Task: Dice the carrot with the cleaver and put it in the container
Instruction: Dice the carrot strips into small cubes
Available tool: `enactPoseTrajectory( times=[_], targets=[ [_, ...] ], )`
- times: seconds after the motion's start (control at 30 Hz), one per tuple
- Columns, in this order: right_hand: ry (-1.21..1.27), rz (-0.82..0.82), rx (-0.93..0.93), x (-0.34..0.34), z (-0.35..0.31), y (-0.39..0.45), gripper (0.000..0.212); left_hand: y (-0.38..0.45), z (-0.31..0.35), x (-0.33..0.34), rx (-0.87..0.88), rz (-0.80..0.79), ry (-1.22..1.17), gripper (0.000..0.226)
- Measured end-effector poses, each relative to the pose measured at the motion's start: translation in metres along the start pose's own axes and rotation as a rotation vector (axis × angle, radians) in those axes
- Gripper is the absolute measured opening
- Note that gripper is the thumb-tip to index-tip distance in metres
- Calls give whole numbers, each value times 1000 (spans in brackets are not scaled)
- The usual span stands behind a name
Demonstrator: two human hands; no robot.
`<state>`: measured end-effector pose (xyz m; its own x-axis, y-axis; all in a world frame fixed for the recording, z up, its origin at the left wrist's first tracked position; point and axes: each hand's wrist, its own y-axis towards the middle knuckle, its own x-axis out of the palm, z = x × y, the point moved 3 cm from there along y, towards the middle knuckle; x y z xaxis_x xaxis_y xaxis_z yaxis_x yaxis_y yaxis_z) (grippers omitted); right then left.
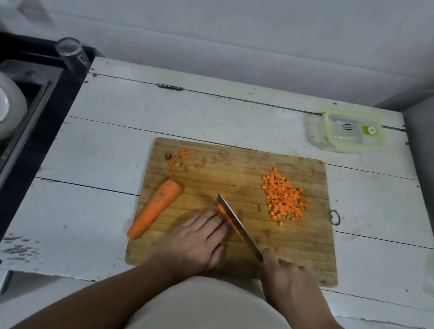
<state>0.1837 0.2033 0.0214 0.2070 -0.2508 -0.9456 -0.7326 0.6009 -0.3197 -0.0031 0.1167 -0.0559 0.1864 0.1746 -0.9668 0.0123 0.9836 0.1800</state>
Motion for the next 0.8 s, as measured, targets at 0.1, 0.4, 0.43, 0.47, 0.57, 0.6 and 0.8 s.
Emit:
enactPoseTrajectory(
  times=[0.1, 0.4, 0.43, 0.47, 0.57, 0.6, 0.8],
  targets=[
    [-23, -29, 6, -1, 0, -2, 39, 0, -1, -1, -3, -4, 10, 56],
    [-1, -183, -37, -21, -2, 6, 27, -1, -1, 4, -17, -21, -37, 53],
    [10, -197, -19, -20, -2, 8, 26, -1, -1, 4, -17, -18, -34, 53],
    [15, -200, -4, -18, -1, 9, 26, -1, 0, 4, -17, -14, -31, 53],
    [54, -234, 21, -17, -2, 9, 30, -2, 1, 4, -1, 5, -23, 52],
    [57, -245, 18, -17, -4, 10, 31, -1, 1, 4, 3, 11, -17, 52],
    [66, -199, 39, -12, -16, 33, 21, 1, 0, 6, 4, 15, 8, 52]
  ],
)
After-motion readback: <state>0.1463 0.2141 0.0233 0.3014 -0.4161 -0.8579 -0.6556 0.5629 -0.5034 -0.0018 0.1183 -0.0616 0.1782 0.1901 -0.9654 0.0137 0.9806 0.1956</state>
